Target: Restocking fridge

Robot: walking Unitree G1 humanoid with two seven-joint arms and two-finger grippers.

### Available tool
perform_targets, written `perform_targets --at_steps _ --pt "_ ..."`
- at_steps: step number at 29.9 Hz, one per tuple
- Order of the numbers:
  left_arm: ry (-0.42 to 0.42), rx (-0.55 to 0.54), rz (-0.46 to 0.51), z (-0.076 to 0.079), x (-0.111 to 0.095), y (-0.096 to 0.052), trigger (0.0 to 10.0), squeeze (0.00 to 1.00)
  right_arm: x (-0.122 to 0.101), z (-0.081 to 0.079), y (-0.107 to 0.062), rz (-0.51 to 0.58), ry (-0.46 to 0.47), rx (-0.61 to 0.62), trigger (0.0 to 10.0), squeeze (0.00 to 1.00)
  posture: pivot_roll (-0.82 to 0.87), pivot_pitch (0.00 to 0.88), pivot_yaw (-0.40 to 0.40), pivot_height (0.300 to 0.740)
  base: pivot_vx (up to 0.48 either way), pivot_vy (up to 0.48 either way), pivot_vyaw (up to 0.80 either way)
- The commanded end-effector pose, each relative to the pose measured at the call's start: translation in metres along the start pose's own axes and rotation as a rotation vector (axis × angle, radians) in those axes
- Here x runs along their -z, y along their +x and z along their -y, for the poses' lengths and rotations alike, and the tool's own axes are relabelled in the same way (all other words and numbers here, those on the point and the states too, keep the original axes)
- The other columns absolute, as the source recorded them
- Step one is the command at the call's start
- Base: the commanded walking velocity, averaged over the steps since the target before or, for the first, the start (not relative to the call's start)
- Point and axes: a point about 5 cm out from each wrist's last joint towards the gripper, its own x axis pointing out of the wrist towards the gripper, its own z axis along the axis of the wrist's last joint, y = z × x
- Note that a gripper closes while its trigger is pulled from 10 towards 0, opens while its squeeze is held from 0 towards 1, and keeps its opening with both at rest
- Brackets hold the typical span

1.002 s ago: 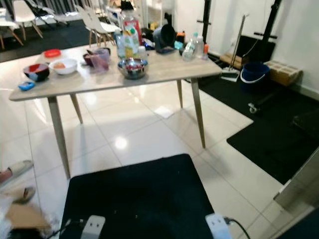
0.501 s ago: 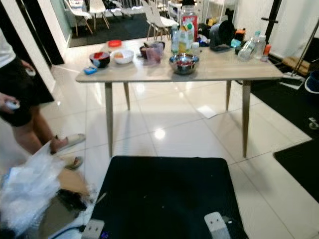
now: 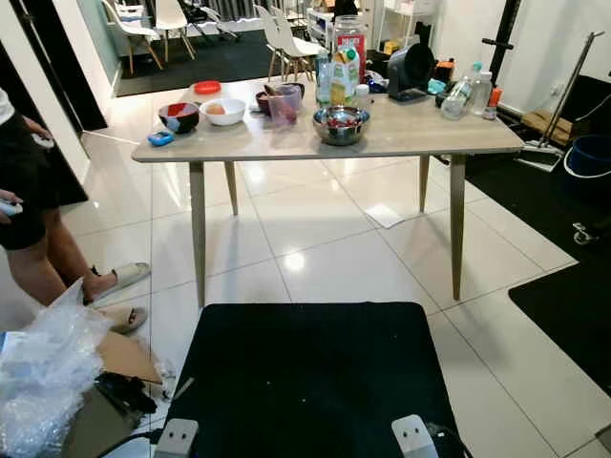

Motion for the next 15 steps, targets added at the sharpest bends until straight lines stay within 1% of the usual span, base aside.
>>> perform_targets --at_steps 1,4,15 --pt "-0.016 -0.01 -0.02 -0.0035 0.0046 -0.0012 10.0 0.0 -0.0017 -0.0016 0.0004 0.002 0.008 -0.002 10.0 0.0 -0.04 0.0 0.027 0.74 0.0 0.0 0.0" --pt "-0.028 -0.009 -0.028 -0.0037 0.0066 -0.0015 10.0 0.0 -0.0012 -0.0021 0.0004 0.001 0.006 -0.005 10.0 0.0 -0.04 0.0 0.03 0.74 0.264 0.0 0.0" --pt "-0.008 0.0 -0.041 -0.0016 0.0096 -0.0016 10.0 0.0 0.0028 -0.0022 0.0 -0.009 -0.001 -0.005 10.0 0.0 -0.04 0.0 0.027 0.74 0.268 0.0 0.0"
